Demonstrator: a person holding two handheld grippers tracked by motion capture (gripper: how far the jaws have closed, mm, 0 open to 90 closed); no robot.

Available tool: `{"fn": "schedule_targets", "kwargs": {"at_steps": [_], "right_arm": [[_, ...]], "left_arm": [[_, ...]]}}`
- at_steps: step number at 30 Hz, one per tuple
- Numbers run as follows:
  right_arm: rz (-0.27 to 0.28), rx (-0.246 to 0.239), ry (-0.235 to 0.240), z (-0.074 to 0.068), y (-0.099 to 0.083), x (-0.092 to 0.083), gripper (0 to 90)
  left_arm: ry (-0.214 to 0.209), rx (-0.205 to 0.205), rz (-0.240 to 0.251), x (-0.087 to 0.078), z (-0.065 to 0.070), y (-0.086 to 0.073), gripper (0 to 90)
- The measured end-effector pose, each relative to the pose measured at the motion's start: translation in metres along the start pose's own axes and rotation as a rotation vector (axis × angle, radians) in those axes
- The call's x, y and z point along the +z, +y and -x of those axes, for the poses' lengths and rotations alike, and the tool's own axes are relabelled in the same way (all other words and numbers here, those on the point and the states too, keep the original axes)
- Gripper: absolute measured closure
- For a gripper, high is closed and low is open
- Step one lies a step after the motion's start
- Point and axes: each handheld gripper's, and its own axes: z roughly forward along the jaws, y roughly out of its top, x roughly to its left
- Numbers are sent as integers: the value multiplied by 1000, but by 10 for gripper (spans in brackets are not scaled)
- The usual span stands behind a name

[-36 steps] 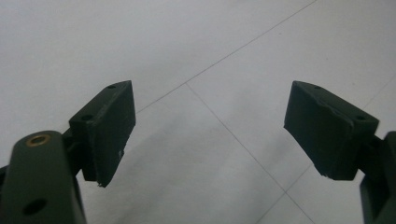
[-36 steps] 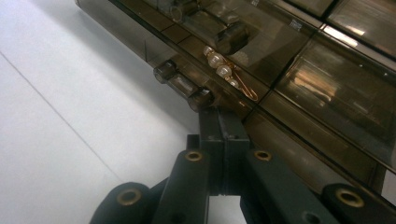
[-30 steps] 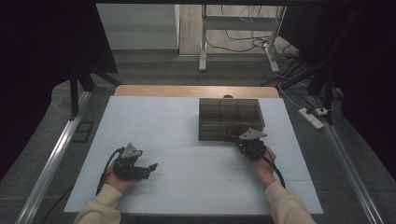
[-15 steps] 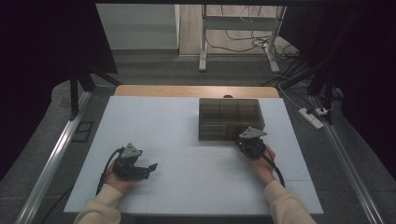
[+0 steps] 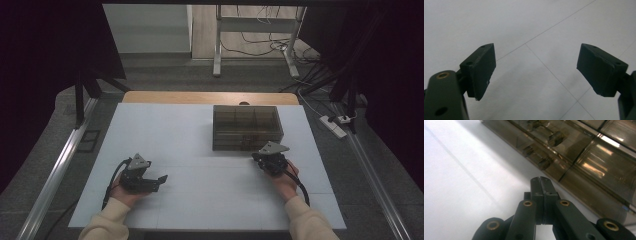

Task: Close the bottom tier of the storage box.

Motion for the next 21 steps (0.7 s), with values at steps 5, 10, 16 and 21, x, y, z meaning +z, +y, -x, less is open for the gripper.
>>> {"fn": "schedule_targets", "kwargs": {"at_steps": [5,10,16,21], "right_arm": [[16,-2,36,-1,-7,-17,881],[50,21,52,-3,-14,-36,642],[87,18,56,-7,-25,-60,414],[79,37,53,-7,-39,-76,355]], "left_arm": [[2,3,-4,0,1,0,161],[3,0,-2,0,1,0,161],[1,-2,-1,-1,1,0,157],[-2,-1,-1,-1,2,-1,154]]}}
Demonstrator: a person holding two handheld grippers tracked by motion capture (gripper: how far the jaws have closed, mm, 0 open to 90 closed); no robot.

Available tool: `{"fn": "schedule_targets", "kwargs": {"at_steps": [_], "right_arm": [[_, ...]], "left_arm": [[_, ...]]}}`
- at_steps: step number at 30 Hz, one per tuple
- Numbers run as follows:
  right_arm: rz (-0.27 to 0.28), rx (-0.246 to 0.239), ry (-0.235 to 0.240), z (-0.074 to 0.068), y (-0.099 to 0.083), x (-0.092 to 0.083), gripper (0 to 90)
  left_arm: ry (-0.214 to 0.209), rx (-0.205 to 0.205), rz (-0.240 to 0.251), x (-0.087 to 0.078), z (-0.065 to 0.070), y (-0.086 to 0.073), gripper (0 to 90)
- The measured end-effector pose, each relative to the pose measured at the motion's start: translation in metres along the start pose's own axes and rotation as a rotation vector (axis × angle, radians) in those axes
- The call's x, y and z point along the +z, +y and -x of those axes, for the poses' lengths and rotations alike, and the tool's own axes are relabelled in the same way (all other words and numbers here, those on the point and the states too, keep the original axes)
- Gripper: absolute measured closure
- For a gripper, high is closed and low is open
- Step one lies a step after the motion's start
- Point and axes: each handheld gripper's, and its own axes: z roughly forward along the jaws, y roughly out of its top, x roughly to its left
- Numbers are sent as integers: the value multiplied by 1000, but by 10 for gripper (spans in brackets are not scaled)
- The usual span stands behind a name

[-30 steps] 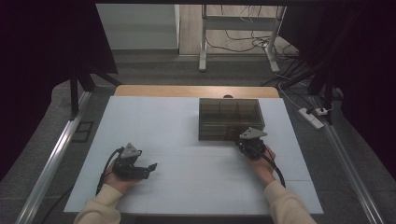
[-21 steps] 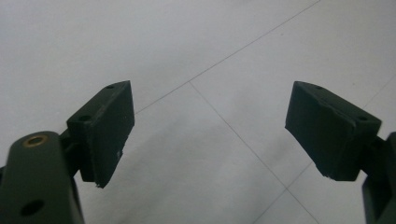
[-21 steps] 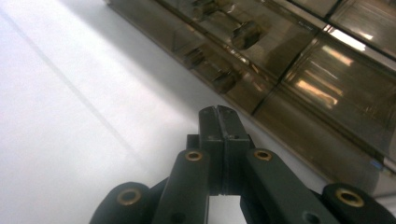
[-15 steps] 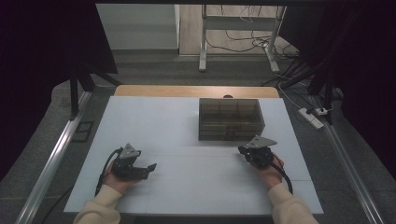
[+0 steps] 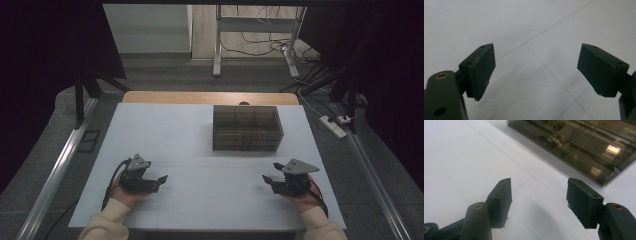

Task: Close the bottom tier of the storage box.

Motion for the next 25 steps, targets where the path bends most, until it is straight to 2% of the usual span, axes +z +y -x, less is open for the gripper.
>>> {"fn": "schedule_targets", "kwargs": {"at_steps": [6,9,17,25], "right_arm": [[12,29,-14,5,-15,-20,345],[14,40,-16,7,-18,-24,341],[4,22,-8,5,-18,-22,338],[4,25,-5,5,-18,-23,338]], "left_arm": [[0,-5,-1,0,0,0,154],[1,-6,-1,0,0,0,154],[1,-1,-2,0,0,0,154],[1,-2,1,0,0,0,154]]}}
